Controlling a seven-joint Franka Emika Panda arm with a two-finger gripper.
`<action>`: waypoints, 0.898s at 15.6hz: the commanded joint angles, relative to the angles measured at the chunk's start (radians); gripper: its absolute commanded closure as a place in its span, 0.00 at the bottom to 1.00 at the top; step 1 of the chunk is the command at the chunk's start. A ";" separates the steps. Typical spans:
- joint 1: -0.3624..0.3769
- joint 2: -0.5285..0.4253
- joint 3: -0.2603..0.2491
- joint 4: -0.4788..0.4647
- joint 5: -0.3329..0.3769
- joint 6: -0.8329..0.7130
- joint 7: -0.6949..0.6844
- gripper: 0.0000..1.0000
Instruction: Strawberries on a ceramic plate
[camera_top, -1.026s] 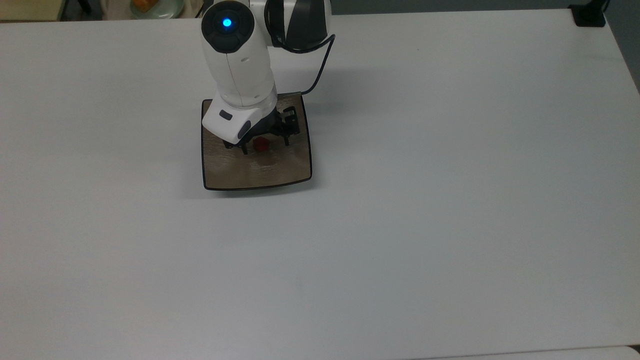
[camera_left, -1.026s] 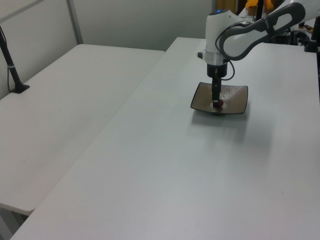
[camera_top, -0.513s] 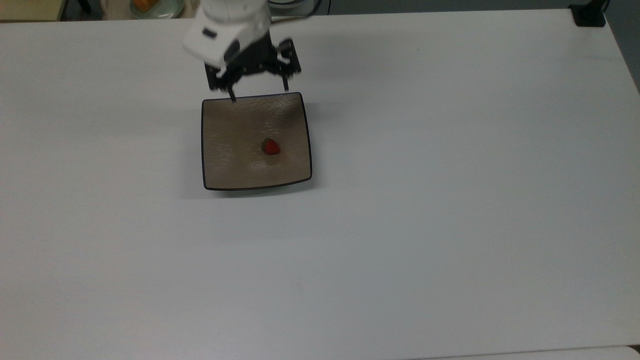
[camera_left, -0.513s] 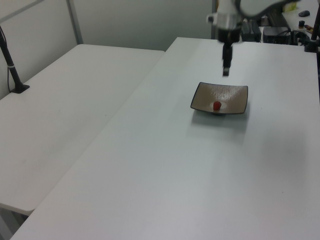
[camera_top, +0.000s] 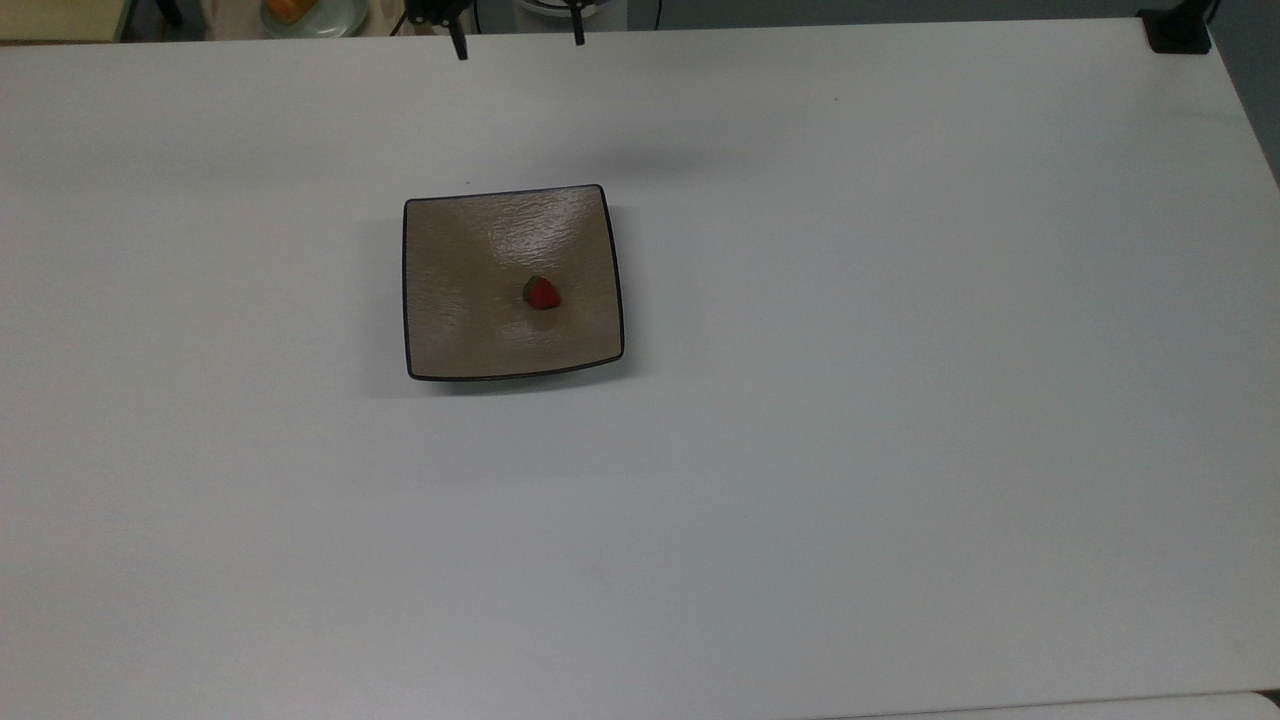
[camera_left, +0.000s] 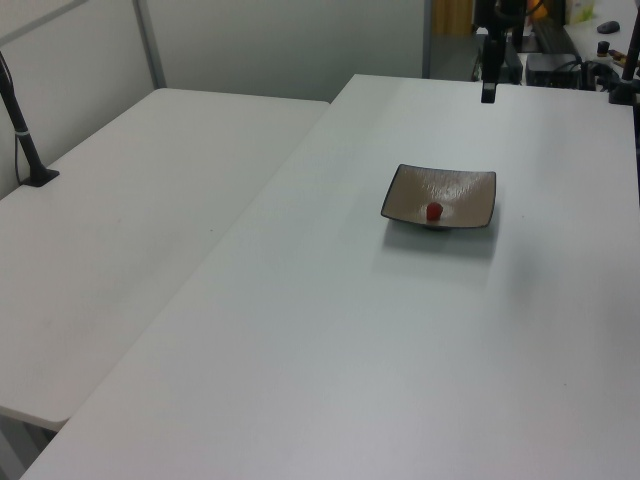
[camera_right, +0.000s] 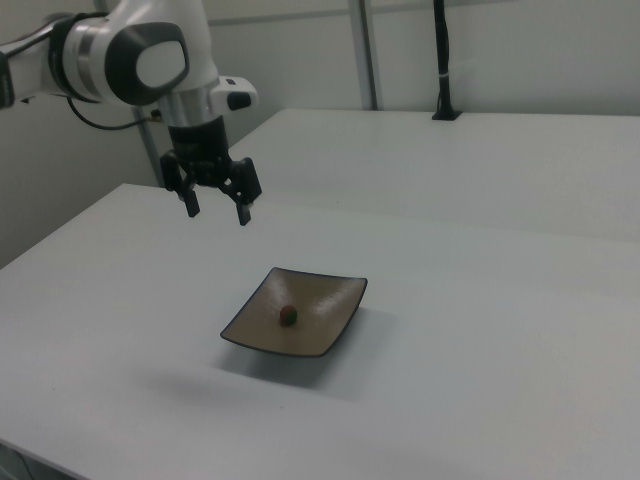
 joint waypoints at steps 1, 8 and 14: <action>0.044 -0.006 -0.009 0.022 -0.014 -0.018 0.133 0.00; 0.068 0.000 -0.009 0.022 -0.014 0.035 0.199 0.00; 0.070 0.002 -0.009 0.021 -0.014 0.072 0.205 0.00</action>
